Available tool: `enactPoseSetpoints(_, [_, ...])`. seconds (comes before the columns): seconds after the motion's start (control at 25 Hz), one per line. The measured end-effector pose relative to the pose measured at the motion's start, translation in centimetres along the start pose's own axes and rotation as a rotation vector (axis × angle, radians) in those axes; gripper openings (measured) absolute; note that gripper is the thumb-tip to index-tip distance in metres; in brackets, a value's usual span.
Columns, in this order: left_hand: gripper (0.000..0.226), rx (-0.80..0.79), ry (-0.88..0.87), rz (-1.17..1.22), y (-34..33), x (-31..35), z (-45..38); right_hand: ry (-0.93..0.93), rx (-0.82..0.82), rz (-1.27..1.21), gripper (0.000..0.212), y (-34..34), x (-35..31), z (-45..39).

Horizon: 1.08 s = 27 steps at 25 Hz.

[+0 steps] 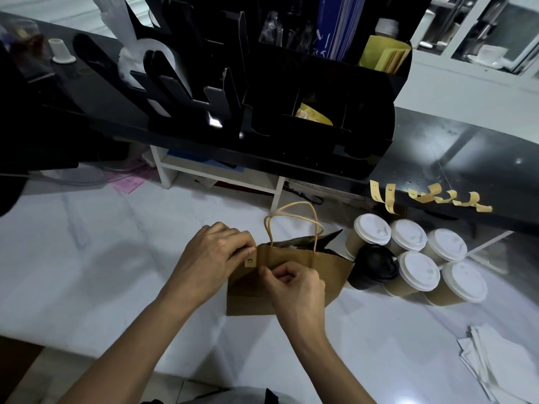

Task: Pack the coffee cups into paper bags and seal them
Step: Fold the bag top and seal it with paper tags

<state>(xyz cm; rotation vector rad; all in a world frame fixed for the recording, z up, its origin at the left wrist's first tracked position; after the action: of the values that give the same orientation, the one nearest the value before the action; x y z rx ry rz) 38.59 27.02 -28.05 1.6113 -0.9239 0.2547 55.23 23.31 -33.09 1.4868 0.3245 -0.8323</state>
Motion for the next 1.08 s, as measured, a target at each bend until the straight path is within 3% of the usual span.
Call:
enactPoseSetpoints(0.24, [0.011,0.025,0.041,-0.027,0.9,-0.4,-0.1,0.046,0.052,-0.043,0.029,0.9,0.0,0.3])
enactPoseSetpoints(0.4, [0.015,0.06,0.089,-0.044,1.6,-1.0,-0.1,0.146,0.254,-0.139,0.017,4.0,-0.4,0.7])
enactPoseSetpoints(0.6, [0.015,0.113,0.14,-0.032,2.0,-1.2,0.0,0.209,0.444,-0.179,0.03,7.0,-0.1,1.0])
enactPoseSetpoints(0.76, [0.023,0.237,0.072,0.031,3.0,0.3,0.0,0.162,0.457,-0.21,0.038,7.5,1.3,0.7])
enactPoseSetpoints(0.88, [0.017,0.334,-0.043,0.115,3.3,3.0,0.3,0.108,0.416,-0.181,0.031,7.1,2.2,0.4])
enactPoseSetpoints(1.08, [0.022,0.195,-0.111,0.157,0.9,5.1,0.3,0.103,0.313,-0.197,0.014,6.2,2.8,-0.4])
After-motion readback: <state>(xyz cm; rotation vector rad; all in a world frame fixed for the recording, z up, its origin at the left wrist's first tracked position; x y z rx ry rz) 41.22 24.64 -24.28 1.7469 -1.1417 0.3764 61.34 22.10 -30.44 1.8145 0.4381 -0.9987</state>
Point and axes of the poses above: each hand's wrist, its own z-axis away from the middle knuckle, its own y-axis out of the back of the hand, x = y × z, the point moved 8 cm from there along -z, towards the middle knuckle, and after that the axes turned 12 degrees about z, right-handed, at the moved point
